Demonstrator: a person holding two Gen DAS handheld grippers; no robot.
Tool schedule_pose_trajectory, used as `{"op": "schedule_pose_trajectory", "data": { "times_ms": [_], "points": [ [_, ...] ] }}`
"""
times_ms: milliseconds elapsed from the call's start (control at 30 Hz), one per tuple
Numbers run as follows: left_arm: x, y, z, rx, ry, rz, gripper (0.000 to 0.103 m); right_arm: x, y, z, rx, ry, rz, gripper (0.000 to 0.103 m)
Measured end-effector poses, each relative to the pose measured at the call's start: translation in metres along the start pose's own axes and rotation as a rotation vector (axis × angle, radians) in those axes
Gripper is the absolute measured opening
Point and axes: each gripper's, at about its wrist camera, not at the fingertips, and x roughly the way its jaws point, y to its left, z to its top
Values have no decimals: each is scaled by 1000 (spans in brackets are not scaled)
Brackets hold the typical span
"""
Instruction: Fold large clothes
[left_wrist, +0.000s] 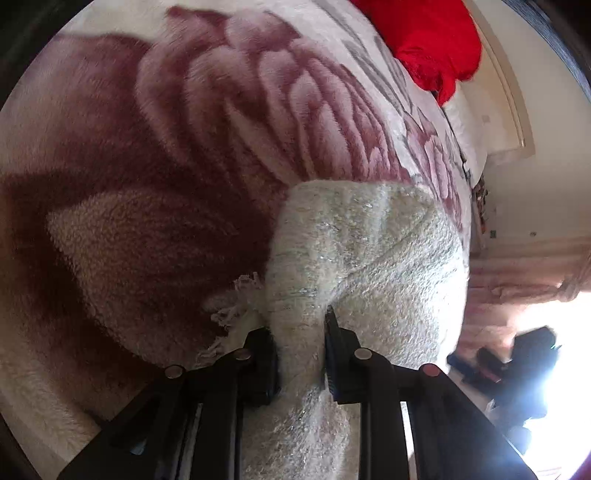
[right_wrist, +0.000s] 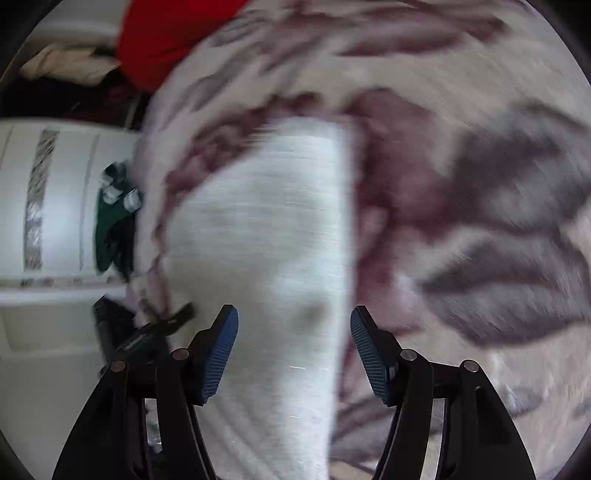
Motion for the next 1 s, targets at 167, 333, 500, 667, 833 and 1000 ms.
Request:
{"op": "schedule_pose_trajectory", "data": {
  "times_ms": [167,333,500,667,833,1000],
  "points": [
    [2,15,1,-41,2,-38,20,84,38,25,-163,143,-143,55],
    [-14,-3,4,-54,23,7,31,116,48,42,-194,214,-279,59],
    [-94,-59,-33,157,-160,166,29,47,65,4,-227,158,-175,59],
    [-39,-73,-58,265,-10,273,7,52,62,-54,-215,230,-159,56],
    [14,-22,-31,150,55,303,3,90,56,-75,-210,261,-308,32],
    [26,-15,-25,182,60,279,4,129,55,-64,-147,298,-410,32]
  ]
}}
